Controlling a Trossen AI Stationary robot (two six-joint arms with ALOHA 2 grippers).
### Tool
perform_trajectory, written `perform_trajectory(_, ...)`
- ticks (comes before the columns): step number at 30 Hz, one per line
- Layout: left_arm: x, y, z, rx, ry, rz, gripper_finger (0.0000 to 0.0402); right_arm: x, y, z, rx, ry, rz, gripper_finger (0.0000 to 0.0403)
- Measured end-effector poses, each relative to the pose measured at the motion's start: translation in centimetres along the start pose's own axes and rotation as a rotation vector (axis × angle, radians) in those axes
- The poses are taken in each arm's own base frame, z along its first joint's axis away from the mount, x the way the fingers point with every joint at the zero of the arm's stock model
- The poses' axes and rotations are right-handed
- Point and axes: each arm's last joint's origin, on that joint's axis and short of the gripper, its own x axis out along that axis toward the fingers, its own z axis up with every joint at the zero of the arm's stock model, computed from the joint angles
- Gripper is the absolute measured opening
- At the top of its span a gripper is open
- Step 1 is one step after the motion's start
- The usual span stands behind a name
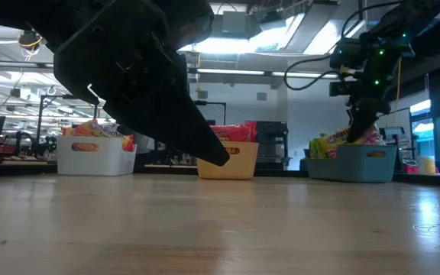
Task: Sort Maruchan noodles
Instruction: Put the green noodle pack into the blue bin, then return to Home Position
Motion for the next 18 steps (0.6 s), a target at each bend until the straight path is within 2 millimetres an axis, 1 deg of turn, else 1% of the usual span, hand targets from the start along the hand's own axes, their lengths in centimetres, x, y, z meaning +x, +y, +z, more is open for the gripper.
perform_trajectory(3, 0.0, 0.0, 0.0, 0.011, 0.0, 0.0, 0.0158, 0.2, -0.1, -0.3, 0.032, 0.005, 0.002, 0.0041)
perform_trajectory(6, 0.0, 0.0, 0.0, 0.024, 0.0, 0.001, 0.0158, 0.2, 0.0, -0.5, 0.059, 0.043, -0.03, 0.0063)
perform_trajectory(9, 0.0, 0.0, 0.0, 0.023, -0.002, 0.0, 0.0158, 0.2, 0.0, -0.7, 0.07, 0.076, -0.052, 0.0099)
perform_trajectory(12, 0.0, 0.0, 0.0, 0.023, -0.001, 0.0, 0.0158, 0.2, -0.1, -0.9, 0.066, 0.129, -0.113, 0.014)
perform_trajectory(15, 0.0, 0.0, 0.0, 0.023, -0.002, 0.0, 0.0158, -0.6, -0.4, -0.7, 0.079, 0.17, -0.123, 0.0171)
perform_trajectory(18, 0.0, -0.1, 0.1, 0.013, -0.011, -0.004, 0.0158, -2.0, -0.7, 0.1, 0.108, 0.153, -0.078, 0.019)
